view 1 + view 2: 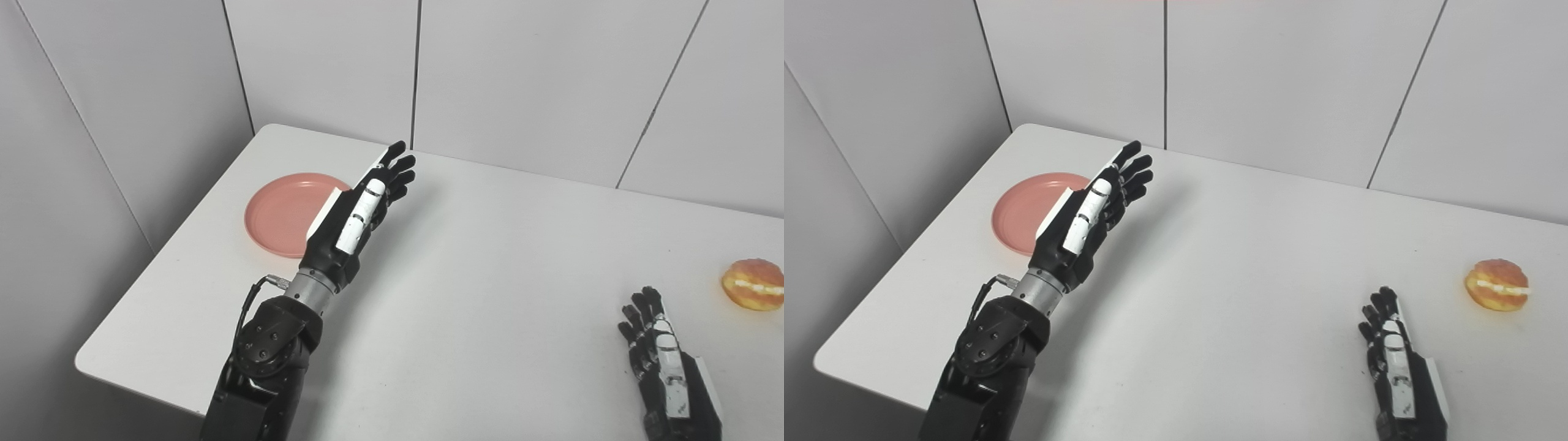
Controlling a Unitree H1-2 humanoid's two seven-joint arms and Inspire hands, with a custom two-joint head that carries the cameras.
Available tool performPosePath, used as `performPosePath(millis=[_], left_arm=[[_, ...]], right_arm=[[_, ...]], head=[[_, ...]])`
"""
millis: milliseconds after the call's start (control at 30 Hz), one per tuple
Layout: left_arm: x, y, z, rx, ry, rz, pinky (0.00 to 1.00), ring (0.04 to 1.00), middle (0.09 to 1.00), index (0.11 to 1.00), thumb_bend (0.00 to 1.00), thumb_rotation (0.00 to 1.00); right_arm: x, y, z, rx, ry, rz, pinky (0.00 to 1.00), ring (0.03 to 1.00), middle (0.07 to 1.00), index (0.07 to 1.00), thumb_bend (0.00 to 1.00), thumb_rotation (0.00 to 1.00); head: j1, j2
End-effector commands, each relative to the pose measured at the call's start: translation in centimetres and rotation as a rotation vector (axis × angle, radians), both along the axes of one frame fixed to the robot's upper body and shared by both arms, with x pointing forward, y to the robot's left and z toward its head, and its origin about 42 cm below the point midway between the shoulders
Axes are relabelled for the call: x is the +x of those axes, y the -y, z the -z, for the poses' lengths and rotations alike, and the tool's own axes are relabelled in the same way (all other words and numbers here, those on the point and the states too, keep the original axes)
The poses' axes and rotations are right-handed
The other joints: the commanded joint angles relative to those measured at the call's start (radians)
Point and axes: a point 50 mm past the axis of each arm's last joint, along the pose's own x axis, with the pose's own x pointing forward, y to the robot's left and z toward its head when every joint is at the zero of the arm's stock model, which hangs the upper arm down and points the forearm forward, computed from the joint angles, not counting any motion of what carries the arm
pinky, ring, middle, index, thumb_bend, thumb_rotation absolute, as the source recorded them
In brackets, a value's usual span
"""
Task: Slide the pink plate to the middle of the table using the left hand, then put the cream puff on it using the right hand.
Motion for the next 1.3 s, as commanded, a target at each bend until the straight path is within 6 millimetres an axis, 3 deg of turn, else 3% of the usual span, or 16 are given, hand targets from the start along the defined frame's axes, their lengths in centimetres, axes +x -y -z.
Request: performPosePath(millis=[0,267,467,933,1267], left_arm=[[0.7,-0.7,-2.0,0.003,0.081,-0.009,0.93,0.931,0.946,0.936,0.47,1.00],[2.5,-3.9,-2.6,-0.027,0.144,-0.107,0.90,0.912,0.918,0.906,0.45,1.00],[3.2,-5.9,-4.0,-0.063,0.157,-0.164,0.95,0.943,0.952,0.946,0.44,1.00],[5.7,-11.4,-5.8,-0.160,0.180,-0.282,0.90,0.899,0.902,0.888,0.38,1.00],[7.1,-15.1,-5.9,-0.193,0.145,-0.364,0.90,0.896,0.900,0.888,0.41,1.00]], right_arm=[[0.0,0.1,0.1,0.008,-0.004,0.007,1.00,1.000,1.000,1.000,0.12,1.00],[0.2,0.3,0.4,-0.004,0.009,0.005,1.00,1.000,1.000,1.000,0.12,1.00],[0.2,0.2,0.4,-0.007,0.009,0.008,1.00,1.000,1.000,1.000,0.11,1.00],[-0.1,0.3,0.3,0.012,-0.004,0.005,1.00,1.000,1.000,1.000,0.11,1.00],[-0.1,0.4,0.3,0.000,0.003,0.012,1.00,1.000,1.000,1.000,0.10,1.00]], head=[[0.000,0.001],[0.002,-0.002],[0.004,-0.011],[0.012,-0.014],[0.015,-0.011]])
